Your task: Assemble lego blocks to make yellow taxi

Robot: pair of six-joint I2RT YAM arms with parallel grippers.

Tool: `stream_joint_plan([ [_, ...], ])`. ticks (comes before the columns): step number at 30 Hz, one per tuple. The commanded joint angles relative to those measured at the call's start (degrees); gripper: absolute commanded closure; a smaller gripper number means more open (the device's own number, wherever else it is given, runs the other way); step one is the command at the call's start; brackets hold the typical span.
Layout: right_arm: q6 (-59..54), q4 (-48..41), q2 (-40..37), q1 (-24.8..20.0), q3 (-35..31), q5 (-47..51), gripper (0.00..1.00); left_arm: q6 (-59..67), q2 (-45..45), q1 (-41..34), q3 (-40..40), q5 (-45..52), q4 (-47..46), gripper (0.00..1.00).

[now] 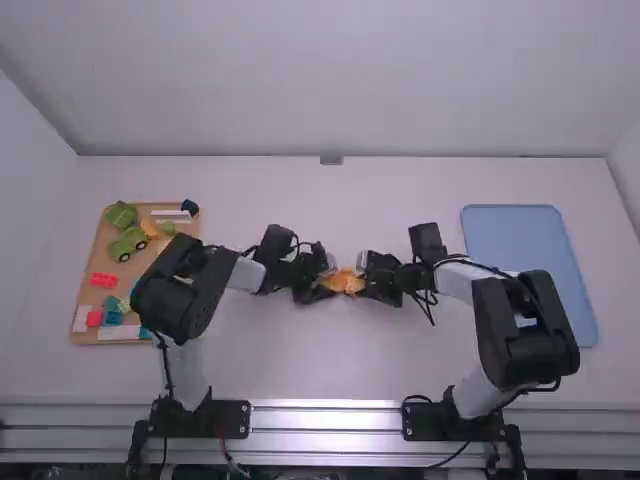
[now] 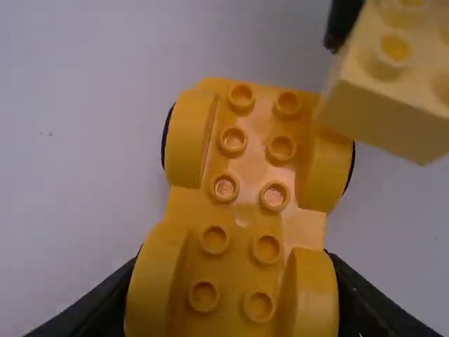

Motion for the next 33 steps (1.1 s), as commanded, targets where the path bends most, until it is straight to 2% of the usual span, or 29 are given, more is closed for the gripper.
stream_joint_plan([
  [1, 0.3, 0.1, -0.9, 0.1, 0.4, -0.1, 0.82, 1.2, 3.3, 0.0, -1.2, -11.4, -5.6, 0.75],
  [2, 0.4, 0.7, -0.9, 0.1, 0.4, -0.2, 0.82, 2.3, 3.3, 0.0, -0.6, -11.8, -7.0, 0.73],
  [6, 0.3, 2.5, -1.0, -0.7, 0.4, -1.5, 0.82, 2.3, 3.3, 0.0, 0.0, -11.9, -7.7, 0.41],
  [11, 0.1, 3.2, -0.9, -2.5, 0.5, -6.5, 0.82, 4.1, 3.3, 0.0, 0.0, -11.1, -7.2, 0.30],
  [12, -0.1, 3.3, -0.9, -2.8, 0.5, -7.0, 0.82, 4.7, 3.3, 0.0, 0.0, -10.4, -7.3, 0.23],
  [13, -0.7, 3.2, -0.9, -3.3, 0.4, -8.0, 0.82, 5.9, 3.3, 0.0, 0.0, -9.1, -7.3, 0.10],
  [14, -1.2, 3.1, -0.9, -3.5, 0.4, -8.3, 0.82, 6.3, 3.3, 0.0, 0.0, -8.7, -7.3, 0.02],
  [20, -1.3, 3.0, -0.9, -4.4, 0.4, -9.4, 0.80, 12.4, 3.3, 0.0, 0.0, -7.1, -5.9, 0.01],
  [25, -1.3, 4.1, -0.9, -3.3, 0.4, -10.3, 0.80, 20.2, 4.2, 0.0, 0.1, 6.3, -2.9, 0.01],
  [27, -1.3, 4.3, -0.9, -3.0, 0.4, -10.3, 0.81, 20.3, 5.3, 0.0, 0.4, 7.1, -1.9, 0.00],
  [33, -1.1, 3.8, -0.9, -2.9, 0.4, -10.3, 0.81, 20.3, 6.7, 1.5, 0.8, 8.4, -1.1, 0.11],
])
